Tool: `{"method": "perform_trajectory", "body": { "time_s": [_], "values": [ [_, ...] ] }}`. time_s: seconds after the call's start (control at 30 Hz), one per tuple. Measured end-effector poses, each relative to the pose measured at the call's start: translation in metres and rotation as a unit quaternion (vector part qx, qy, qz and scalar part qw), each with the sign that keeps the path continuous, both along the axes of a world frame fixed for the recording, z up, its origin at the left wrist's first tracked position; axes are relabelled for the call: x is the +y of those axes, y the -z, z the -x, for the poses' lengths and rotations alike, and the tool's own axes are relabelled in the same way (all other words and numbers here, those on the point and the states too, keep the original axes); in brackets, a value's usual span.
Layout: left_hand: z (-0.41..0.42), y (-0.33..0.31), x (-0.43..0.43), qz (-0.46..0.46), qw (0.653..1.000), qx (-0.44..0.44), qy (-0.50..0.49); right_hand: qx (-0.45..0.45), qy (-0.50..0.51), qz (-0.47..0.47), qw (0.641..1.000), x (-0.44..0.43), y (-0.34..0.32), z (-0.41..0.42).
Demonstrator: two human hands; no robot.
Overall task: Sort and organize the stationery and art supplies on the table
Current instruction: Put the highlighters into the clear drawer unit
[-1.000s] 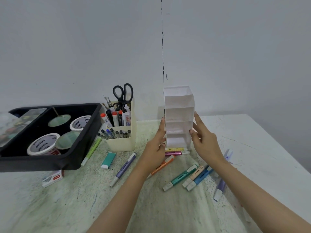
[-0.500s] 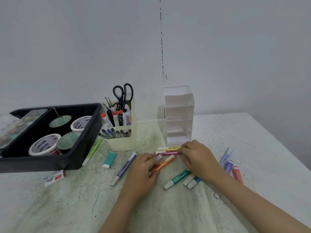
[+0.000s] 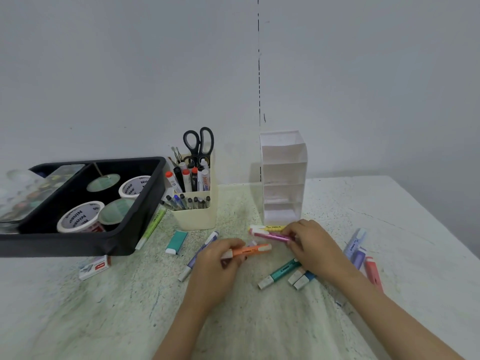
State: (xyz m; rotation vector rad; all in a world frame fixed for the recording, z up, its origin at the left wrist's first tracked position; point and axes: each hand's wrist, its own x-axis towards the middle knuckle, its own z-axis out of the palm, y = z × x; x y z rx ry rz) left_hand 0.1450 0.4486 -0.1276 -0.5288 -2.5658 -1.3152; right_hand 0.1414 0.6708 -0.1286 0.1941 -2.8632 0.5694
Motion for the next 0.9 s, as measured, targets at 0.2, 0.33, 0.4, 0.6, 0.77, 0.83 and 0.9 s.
{"method": "perform_trajectory", "body": {
  "time_s": [0.2, 0.33, 0.4, 0.6, 0.77, 0.83, 0.9],
  "values": [
    [-0.004, -0.017, 0.008, -0.242, 0.963, -0.104, -0.058, -0.024, 0.034, 0.227, 0.973, 0.001, -0.011, -0.019],
    [0.000, -0.021, 0.011, -0.094, 0.990, -0.094, -0.043, -0.016, 0.041, 0.312, 0.949, 0.002, -0.020, -0.032],
    [0.003, -0.022, 0.011, 0.038, 0.996, -0.077, -0.023, -0.012, 0.044, 0.348, 0.937, 0.004, -0.023, -0.036],
    [0.013, -0.016, 0.021, 0.270, 0.953, -0.107, 0.089, 0.021, 0.083, 0.397, 0.914, 0.010, -0.029, -0.040],
    [0.013, -0.024, 0.026, 0.112, 0.977, -0.156, 0.091, 0.086, 0.105, 0.366, 0.921, 0.018, -0.041, -0.042],
    [0.013, -0.033, 0.028, 0.008, 0.982, -0.170, 0.086, 0.112, 0.098, 0.358, 0.922, 0.021, -0.051, -0.041],
    [0.013, -0.047, 0.030, -0.068, 0.978, -0.172, 0.095, 0.137, 0.079, 0.352, 0.923, 0.022, -0.065, -0.039]
  ]
}}
